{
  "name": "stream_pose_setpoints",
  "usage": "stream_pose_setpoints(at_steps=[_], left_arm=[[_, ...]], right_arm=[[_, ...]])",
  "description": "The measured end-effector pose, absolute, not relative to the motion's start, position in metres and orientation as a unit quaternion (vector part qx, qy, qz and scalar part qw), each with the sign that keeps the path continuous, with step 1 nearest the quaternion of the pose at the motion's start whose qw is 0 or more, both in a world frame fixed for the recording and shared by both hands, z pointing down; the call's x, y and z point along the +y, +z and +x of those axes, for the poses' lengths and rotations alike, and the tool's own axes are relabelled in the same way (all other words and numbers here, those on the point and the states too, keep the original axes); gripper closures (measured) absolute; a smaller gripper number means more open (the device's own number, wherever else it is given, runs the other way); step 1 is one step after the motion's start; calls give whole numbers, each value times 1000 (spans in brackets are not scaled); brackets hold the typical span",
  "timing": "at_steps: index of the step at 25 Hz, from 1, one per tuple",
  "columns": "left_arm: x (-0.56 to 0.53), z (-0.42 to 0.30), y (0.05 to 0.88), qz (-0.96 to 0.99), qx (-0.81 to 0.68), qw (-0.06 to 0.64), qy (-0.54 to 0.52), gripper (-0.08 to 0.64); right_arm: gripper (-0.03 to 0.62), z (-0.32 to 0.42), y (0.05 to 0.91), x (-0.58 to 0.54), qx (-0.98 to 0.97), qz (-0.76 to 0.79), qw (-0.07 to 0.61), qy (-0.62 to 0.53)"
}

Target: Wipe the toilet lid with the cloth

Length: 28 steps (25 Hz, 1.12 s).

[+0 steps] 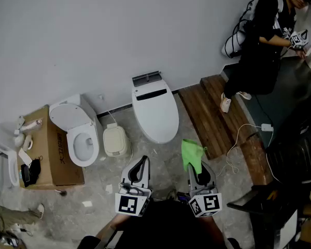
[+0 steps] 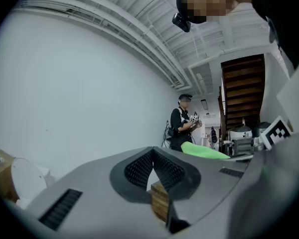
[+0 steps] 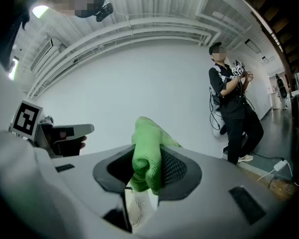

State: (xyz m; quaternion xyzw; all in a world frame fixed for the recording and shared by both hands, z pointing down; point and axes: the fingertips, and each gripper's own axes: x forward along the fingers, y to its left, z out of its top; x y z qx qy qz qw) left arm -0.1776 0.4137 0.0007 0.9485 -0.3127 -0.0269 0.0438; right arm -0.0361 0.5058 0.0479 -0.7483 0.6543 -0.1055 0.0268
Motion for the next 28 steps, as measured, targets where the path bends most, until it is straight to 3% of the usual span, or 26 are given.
stream_pose_setpoints(at_steps=[12, 28], left_arm=[[418, -173, 2, 951, -303, 48, -31, 551], [376, -220, 17, 959, -276, 58, -23, 551]], right_arm=[[459, -38, 51, 510, 652, -750, 24, -105], [457, -86, 45, 473, 623, -774, 48, -100]])
